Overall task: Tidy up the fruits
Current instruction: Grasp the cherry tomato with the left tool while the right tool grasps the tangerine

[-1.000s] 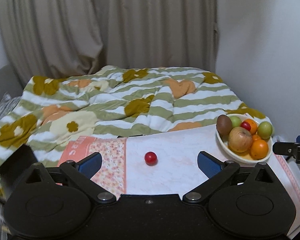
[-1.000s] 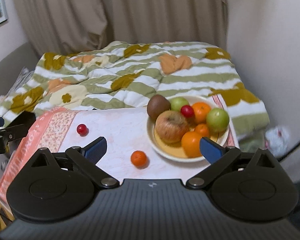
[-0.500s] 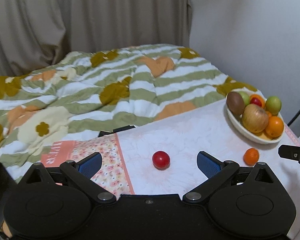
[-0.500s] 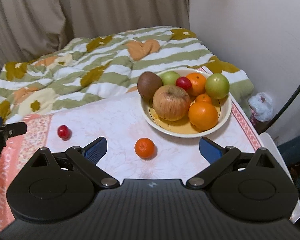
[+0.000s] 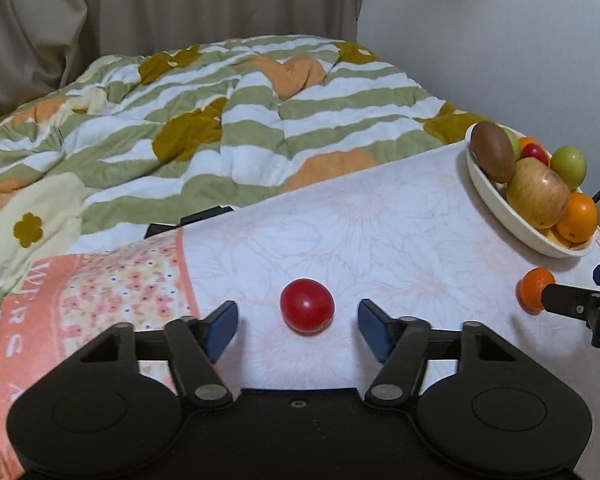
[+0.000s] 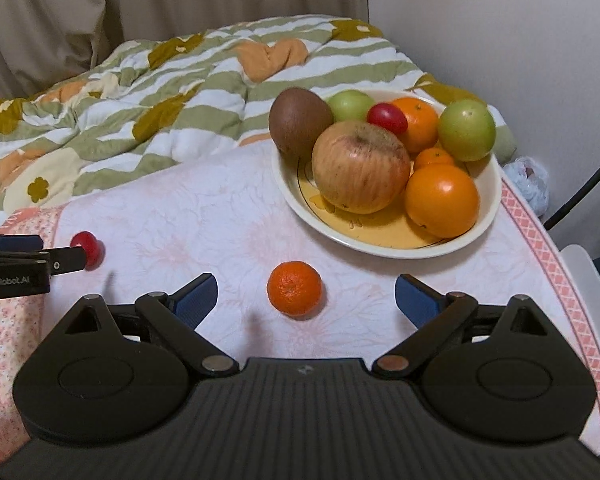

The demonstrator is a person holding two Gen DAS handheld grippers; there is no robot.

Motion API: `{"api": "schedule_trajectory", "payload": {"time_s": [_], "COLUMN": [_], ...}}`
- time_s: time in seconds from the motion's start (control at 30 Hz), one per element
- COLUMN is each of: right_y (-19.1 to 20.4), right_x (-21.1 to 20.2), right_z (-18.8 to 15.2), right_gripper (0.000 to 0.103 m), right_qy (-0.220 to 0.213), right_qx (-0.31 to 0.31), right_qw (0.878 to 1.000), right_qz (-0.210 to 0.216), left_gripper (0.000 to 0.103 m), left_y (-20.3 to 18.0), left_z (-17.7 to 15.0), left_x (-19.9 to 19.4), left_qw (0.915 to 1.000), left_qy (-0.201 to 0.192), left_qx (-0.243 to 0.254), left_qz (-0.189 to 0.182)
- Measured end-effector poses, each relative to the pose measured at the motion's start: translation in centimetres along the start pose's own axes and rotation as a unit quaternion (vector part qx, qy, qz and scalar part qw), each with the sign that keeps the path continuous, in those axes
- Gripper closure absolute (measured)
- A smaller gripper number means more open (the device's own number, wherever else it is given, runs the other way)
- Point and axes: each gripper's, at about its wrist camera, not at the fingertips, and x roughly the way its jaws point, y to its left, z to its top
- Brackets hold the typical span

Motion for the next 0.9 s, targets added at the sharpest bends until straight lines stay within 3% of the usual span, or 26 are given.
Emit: {"api": "schedule_trajectory", "payload": {"time_s": [0.27, 0.77, 0.83, 0.9], "right_y": [0.4, 0.4, 0.6, 0.7], "right_x": [1.7, 3.0, 3.1, 3.3], "right_z": [-0.2, -0.2, -0.2, -0.1], "right_gripper": [0.011, 0.032, 0.037, 0.052], "right_qy": [0.023, 0.029, 0.026, 0.025], "right_qx": [-0.009, -0.018, -0.023, -0.028], "right_qw": [1.0, 0.999, 0.999, 0.999], "right_qz": [0.0, 0.001, 0.002, 0.007], "left_gripper": [0.067, 0.068, 0.068, 0.068], "left_y": [-0.4, 0.0, 0.0, 0.0], "left_z": [0.1, -1.1, -1.4, -1.6], "left_x": [1.6, 0.5, 0.2, -0.4], "left_qw": [1.0, 0.9999, 0.9999, 0.9999], "left_qy": [0.006, 0.013, 0.011, 0.009], "left_qx": [0.002, 0.005, 0.001, -0.001], "left_qz": [0.0, 0.01, 0.01, 0.011]}}
